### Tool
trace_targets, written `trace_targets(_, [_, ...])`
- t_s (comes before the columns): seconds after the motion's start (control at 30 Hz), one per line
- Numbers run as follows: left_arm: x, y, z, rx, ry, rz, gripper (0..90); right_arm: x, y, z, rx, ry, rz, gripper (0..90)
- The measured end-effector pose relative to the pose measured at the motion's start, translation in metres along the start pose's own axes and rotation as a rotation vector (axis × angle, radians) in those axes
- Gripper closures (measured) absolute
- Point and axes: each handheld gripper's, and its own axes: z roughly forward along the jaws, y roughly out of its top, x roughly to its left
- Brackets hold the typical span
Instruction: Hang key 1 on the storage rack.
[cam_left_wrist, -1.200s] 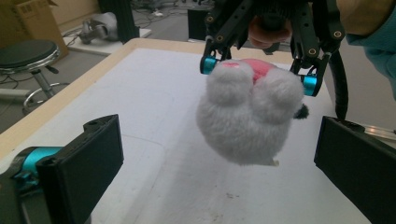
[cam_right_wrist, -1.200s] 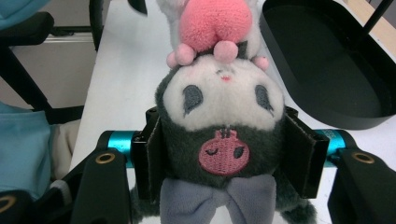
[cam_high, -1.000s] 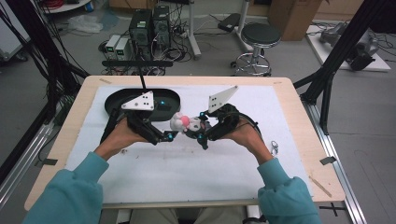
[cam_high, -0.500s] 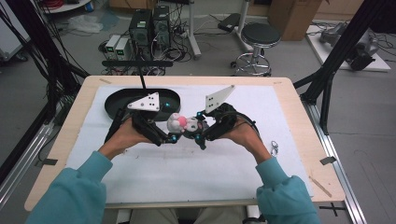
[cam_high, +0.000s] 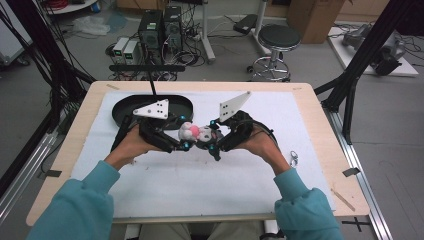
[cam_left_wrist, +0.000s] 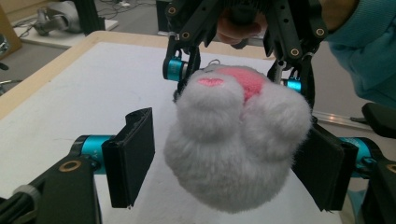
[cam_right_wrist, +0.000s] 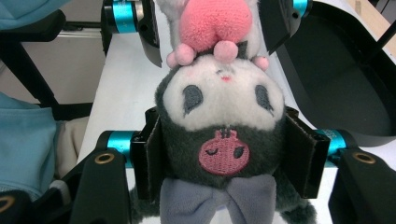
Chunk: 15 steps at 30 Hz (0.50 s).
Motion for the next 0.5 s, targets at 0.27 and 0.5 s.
trace_targets(0.27, [-0.0011, -0.0004, 0.0015, 0.013, -0.034, 0.019, 38.5, -0.0003, -0.0003, 0.0000, 0.004, 0.005, -0.008, 40.0])
trace_targets(0.5, [-0.0009, -0.0006, 0.0009, 0.024, -0.029, 0.033, 45.0, -0.0007, -0.0008, 0.0004, 0.004, 0.013, -0.011, 39.9])
